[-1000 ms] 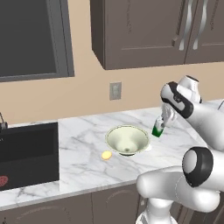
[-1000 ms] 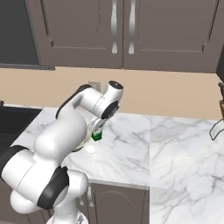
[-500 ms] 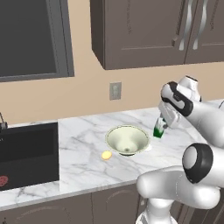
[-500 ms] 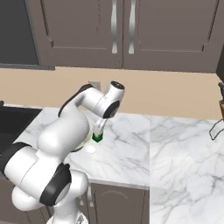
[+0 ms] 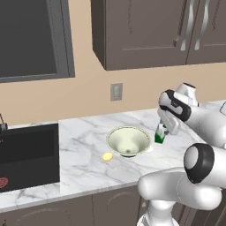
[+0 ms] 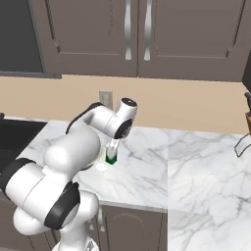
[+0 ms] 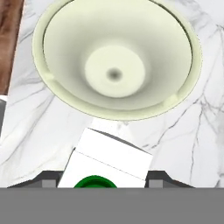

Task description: Gather the eggs and milk located in the vicinity of the sink area and place them right next to the bowl.

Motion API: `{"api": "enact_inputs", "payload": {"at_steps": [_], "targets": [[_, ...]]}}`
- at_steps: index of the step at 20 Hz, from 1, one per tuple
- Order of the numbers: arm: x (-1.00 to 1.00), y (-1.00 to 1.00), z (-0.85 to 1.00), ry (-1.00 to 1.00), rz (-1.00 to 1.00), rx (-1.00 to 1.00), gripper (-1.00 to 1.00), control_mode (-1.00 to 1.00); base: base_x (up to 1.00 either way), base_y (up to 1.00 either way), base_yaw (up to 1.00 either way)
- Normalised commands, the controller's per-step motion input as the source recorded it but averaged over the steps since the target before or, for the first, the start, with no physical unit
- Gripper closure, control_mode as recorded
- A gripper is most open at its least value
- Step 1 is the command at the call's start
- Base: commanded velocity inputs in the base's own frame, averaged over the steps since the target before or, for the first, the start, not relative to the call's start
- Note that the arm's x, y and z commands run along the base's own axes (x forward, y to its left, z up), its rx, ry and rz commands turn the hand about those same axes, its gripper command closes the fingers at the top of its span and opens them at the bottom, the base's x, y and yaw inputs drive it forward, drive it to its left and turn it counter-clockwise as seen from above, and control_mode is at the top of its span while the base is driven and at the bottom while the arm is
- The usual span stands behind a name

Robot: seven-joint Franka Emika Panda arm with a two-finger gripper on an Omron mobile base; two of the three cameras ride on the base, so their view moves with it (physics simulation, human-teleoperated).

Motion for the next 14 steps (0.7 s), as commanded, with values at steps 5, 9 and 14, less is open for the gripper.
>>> {"api": "enact_inputs", "payload": {"at_steps": [5,9,14], "targets": [[0.25,0.0,-0.19,-0.15,0.03,-0.04,1.0,-1.0,0.0,0.0,0.0],[0.21,0.0,-0.02,-0.07,0.05,-0.03,1.0,-1.0,0.0,0.0,0.0],[0.12,0.0,0.0,0.0,0.12,-0.01,1.0,-1.0,0.0,0.0,0.0]]}}
